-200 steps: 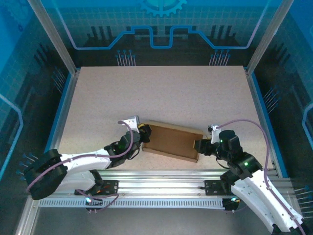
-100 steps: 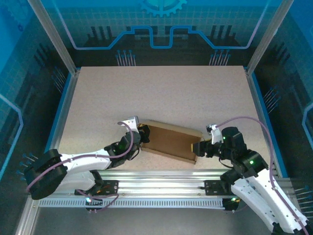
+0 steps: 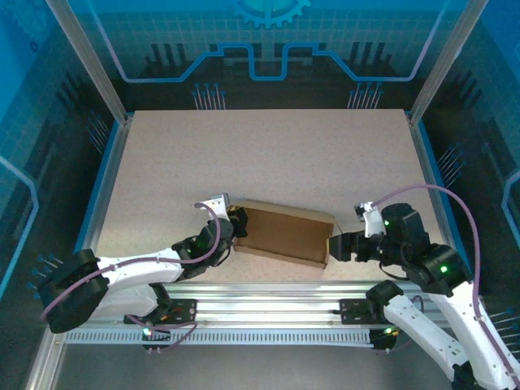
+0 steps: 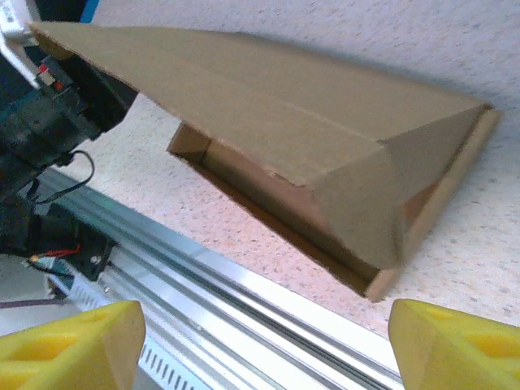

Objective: Fold the paper box

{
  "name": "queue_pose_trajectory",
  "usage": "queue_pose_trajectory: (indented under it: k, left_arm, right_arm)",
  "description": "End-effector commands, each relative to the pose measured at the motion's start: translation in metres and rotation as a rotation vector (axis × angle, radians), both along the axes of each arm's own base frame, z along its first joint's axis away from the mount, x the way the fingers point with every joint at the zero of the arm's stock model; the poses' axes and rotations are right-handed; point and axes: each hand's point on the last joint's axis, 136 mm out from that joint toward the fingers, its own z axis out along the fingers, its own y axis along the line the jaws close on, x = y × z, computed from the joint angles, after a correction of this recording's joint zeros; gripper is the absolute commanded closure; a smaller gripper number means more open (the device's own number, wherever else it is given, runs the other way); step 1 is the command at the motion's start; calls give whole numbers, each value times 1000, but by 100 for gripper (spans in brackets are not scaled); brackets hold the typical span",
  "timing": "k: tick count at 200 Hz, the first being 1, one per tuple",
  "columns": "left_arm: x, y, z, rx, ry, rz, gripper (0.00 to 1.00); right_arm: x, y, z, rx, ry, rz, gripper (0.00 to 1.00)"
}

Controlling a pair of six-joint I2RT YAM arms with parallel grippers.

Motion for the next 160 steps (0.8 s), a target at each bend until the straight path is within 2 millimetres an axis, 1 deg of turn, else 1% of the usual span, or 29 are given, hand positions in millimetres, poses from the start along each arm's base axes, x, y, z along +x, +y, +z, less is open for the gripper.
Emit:
queue_pose_trajectory:
  k: [1, 16, 27, 39, 53, 66, 76, 88, 117, 126, 128, 130, 141, 160]
  left_arm:
    - [-6, 7, -18, 59, 41, -1, 87]
    - [-8, 7, -19, 60, 44, -7, 85]
    - [-9, 7, -19, 63, 47, -14, 83]
    - [-11, 7, -19, 64, 51, -24, 80]
    - [-14, 7, -20, 73, 59, -43, 76]
    - [-19, 9, -21, 87, 70, -66, 69]
    - [-24, 12, -24, 101, 85, -76, 64]
    - [-31, 17, -26, 109, 99, -91, 56]
    - [-51, 25, -28, 121, 128, -162, 41]
    - [-59, 27, -28, 130, 142, -197, 36]
    - [-61, 27, -29, 135, 148, -204, 36]
    - [-63, 28, -28, 133, 148, -213, 34]
    - [-75, 28, -26, 136, 170, -269, 27]
    - [-96, 27, -16, 107, 178, -367, 6]
  right_arm:
    - [-5, -20, -1, -95, -4, -52, 20]
    - [-1, -9, 13, -32, -73, -12, 21]
    - [3, 3, 22, 17, -98, 35, 23]
    - [6, 19, 28, 68, -117, 101, 26]
    - [13, 32, 33, 109, -125, 145, 29]
    - [21, 44, 38, 147, -144, 178, 33]
    - [26, 50, 41, 167, -150, 193, 35]
    - [33, 59, 43, 187, -152, 212, 36]
    - [46, 78, 33, 226, -112, 258, 39]
    - [49, 84, 33, 232, -115, 268, 40]
    - [50, 84, 24, 224, -97, 268, 40]
    - [50, 85, 21, 222, -89, 270, 40]
    - [53, 89, 11, 202, -71, 273, 40]
    - [60, 92, -7, 157, -40, 267, 41]
